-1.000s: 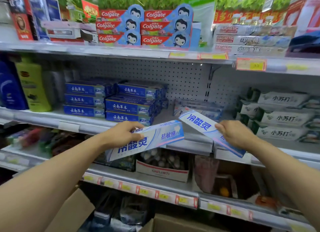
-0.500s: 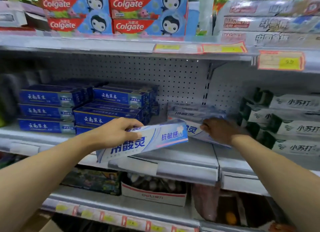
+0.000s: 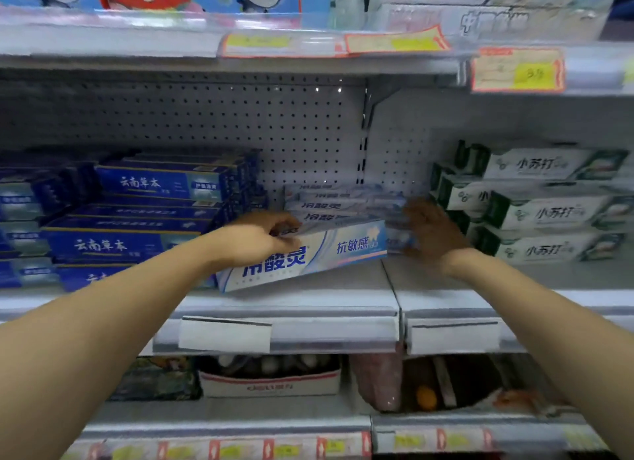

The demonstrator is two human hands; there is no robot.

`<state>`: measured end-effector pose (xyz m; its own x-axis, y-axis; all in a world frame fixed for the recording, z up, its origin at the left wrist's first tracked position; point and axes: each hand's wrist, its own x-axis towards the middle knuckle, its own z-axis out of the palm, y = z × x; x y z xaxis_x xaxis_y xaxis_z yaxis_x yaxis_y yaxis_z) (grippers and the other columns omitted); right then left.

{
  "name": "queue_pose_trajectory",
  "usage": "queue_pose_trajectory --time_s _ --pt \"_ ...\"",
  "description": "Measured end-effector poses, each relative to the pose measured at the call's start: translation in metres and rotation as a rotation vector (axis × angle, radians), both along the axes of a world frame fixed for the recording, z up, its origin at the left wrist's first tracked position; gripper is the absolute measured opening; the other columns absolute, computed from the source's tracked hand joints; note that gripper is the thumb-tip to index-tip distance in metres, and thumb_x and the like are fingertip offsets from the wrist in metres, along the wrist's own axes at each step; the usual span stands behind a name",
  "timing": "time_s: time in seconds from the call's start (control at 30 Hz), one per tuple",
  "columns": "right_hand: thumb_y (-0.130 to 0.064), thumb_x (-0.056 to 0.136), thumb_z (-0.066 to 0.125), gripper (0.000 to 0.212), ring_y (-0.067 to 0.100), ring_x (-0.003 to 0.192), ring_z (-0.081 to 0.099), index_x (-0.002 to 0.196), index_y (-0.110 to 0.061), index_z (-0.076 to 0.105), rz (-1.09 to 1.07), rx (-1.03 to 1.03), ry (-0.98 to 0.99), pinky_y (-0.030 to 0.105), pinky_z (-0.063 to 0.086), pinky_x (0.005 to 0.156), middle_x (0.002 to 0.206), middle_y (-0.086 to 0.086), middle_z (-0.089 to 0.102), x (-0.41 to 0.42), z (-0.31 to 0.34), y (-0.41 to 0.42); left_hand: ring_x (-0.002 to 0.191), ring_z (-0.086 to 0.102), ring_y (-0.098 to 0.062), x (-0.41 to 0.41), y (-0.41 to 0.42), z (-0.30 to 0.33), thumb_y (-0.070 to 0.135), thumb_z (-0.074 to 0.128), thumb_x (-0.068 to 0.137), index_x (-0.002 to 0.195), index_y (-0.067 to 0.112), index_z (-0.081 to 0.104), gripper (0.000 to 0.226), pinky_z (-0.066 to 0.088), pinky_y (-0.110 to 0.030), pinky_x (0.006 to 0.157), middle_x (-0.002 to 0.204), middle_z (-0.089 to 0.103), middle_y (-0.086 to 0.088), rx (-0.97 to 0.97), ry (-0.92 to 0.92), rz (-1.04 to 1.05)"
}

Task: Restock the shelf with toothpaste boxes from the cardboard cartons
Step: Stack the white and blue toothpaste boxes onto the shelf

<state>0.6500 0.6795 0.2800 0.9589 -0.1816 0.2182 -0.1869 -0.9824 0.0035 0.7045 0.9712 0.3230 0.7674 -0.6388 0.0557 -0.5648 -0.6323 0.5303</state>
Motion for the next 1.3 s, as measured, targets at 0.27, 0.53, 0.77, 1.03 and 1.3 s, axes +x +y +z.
queue_pose_trajectory --time_s 0.27,0.53,0.77,1.03,1.3 --pt "-0.032 0.092 0.053 0.065 0.029 0.138 0.015 0.147 -0.015 0.021 -0.120 0.068 -0.020 0.033 0.021 0.112 0.151 0.010 0.019 -0.063 -0.002 -0.017 0.116 0.050 -0.021 0.031 -0.066 -0.011 0.034 0.053 0.094 0.130 0.018 0.048 0.040 0.040 -0.036 0.101 0.133 0.052 -0.004 0.195 -0.156 -0.169" --pt "-0.040 0.091 0.051 0.070 0.035 0.132 0.024 0.145 -0.009 0.020 -0.171 0.003 0.040 0.040 0.034 0.103 0.141 0.017 0.027 -0.087 0.004 0.005 0.136 0.023 -0.024 0.035 -0.081 -0.030 0.030 0.050 0.095 0.144 0.022 0.032 0.053 0.031 -0.041 0.104 0.145 0.029 -0.005 0.295 -0.457 -0.115" --pt "-0.046 0.090 0.052 0.069 0.029 0.128 0.025 0.143 -0.012 0.024 -0.115 0.000 0.050 0.037 0.027 0.106 0.140 0.012 0.031 -0.106 0.008 0.043 0.139 0.014 -0.029 0.030 -0.073 -0.026 0.013 0.057 0.086 0.147 0.023 0.023 0.070 0.023 -0.046 0.112 0.149 0.017 -0.004 0.353 -0.505 -0.026" --pt "-0.042 0.088 0.057 0.073 0.027 0.131 0.022 0.146 -0.015 0.021 -0.049 0.032 0.075 0.039 0.027 0.108 0.143 0.008 0.026 -0.142 -0.003 0.091 0.132 0.024 -0.030 -0.009 -0.052 -0.026 0.013 0.059 0.083 0.141 0.020 0.031 0.064 0.030 -0.046 0.107 0.143 0.027 -0.010 0.266 -0.430 -0.067" --pt "-0.041 0.086 0.060 0.075 0.029 0.131 0.025 0.146 -0.015 0.023 -0.078 0.118 0.161 0.040 0.029 0.108 0.142 0.009 0.030 -0.188 -0.055 0.132 0.128 0.028 -0.025 -0.097 -0.019 -0.081 0.021 0.059 0.086 0.136 0.018 0.041 0.053 0.033 -0.039 0.099 0.141 0.033 -0.004 0.164 -0.495 -0.196"
